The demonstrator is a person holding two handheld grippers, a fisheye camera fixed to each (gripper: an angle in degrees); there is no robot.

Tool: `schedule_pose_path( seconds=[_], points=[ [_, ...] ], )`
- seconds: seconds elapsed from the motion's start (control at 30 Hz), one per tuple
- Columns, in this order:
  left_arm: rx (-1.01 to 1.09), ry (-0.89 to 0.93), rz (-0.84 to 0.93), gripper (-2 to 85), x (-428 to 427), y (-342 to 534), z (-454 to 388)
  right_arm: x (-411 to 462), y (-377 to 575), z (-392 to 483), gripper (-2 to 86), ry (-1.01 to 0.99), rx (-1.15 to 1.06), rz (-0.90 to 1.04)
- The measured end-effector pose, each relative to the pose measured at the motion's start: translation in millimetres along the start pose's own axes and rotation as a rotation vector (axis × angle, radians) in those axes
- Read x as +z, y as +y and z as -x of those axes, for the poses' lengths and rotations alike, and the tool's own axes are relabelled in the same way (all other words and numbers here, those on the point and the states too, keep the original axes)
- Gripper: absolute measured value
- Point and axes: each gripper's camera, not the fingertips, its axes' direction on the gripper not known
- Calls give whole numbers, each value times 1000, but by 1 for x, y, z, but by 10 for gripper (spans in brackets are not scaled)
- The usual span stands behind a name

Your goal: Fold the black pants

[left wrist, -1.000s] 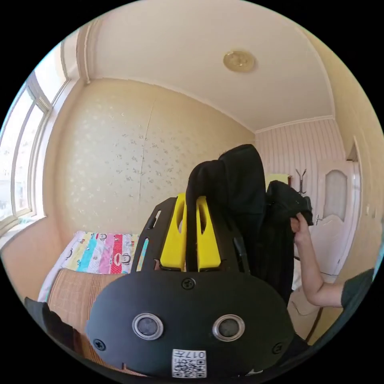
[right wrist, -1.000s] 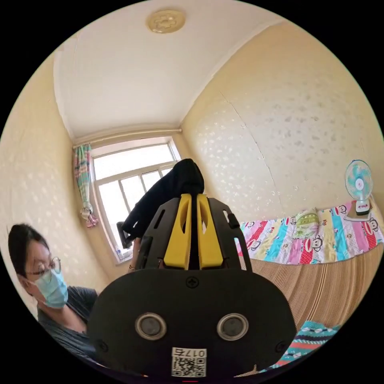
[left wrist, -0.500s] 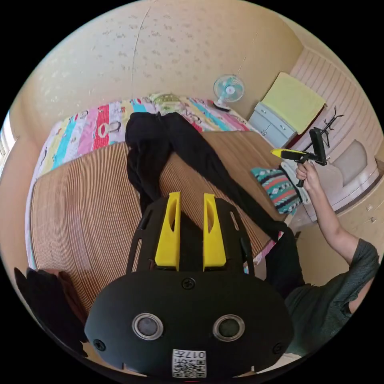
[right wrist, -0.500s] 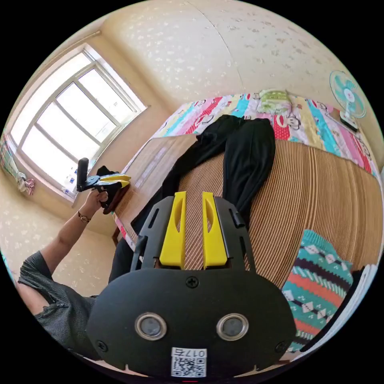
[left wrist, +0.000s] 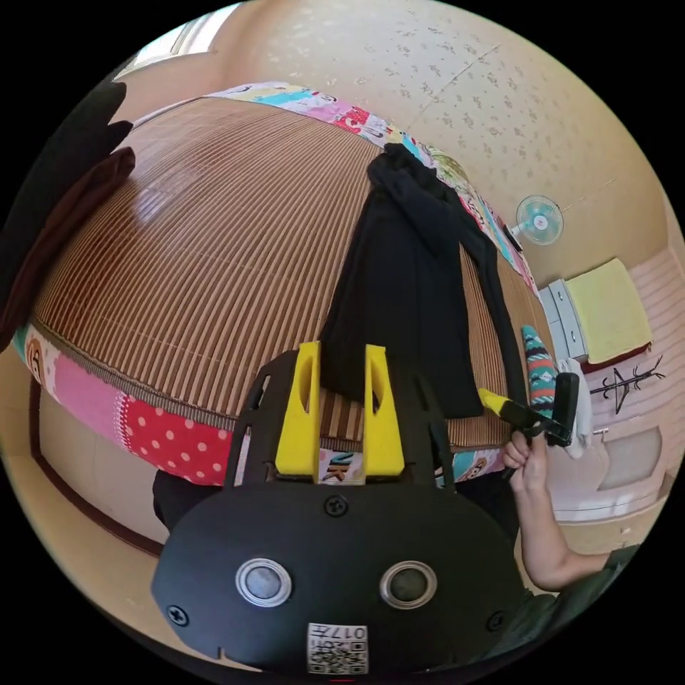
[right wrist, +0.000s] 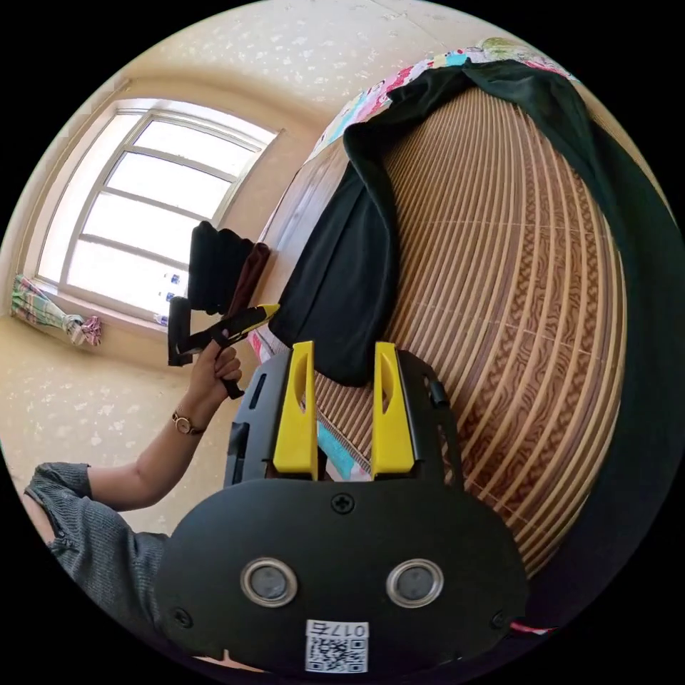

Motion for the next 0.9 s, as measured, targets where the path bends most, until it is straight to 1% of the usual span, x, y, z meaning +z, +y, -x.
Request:
schedule_pose_path(
  seconds=[0.03,0.1,0.17,0.2,0.27,0.33,0.4,0.47,0.5,0.53,0.57,0.7,0.73,0.83,0.9],
  points=[
    [33,12,30,18,-4,7,-1,5,-2,8,90,17,-28,37],
    [68,4,53,3,-20,22,-1,1,4,21,72,-64,-91,78],
    [113,62,23,-3,-47,46,4,-16,30,47,62,-166,-216,86],
    [114,102,-10,-5,-66,65,11,-18,38,51,62,-168,-228,102],
    [65,120,-49,-6,-90,94,29,-22,69,52,64,-144,-207,180],
    [-12,152,-104,-6,-111,129,56,-39,91,42,66,-141,-164,164],
    [-13,198,-173,-4,-121,151,70,-70,114,24,69,-34,-59,49],
    [-14,231,-209,2,-126,165,79,-115,139,3,84,198,94,-116],
    [-13,233,-207,12,-127,169,81,-124,144,0,91,251,114,-149],
    [8,230,-200,23,-128,170,79,-138,150,-6,106,344,139,-196],
    [23,228,-195,30,-128,170,77,-145,150,-11,122,406,158,-196],
    [111,243,-148,49,-120,162,51,-140,134,-12,147,516,101,-121],
    [129,266,-142,50,-118,160,43,-140,130,-4,150,538,79,-132],
    [153,352,-142,51,-116,158,27,-153,127,31,153,456,-9,-215],
    [181,399,-137,51,-117,159,18,-160,128,46,149,480,-33,-267]
  ],
)
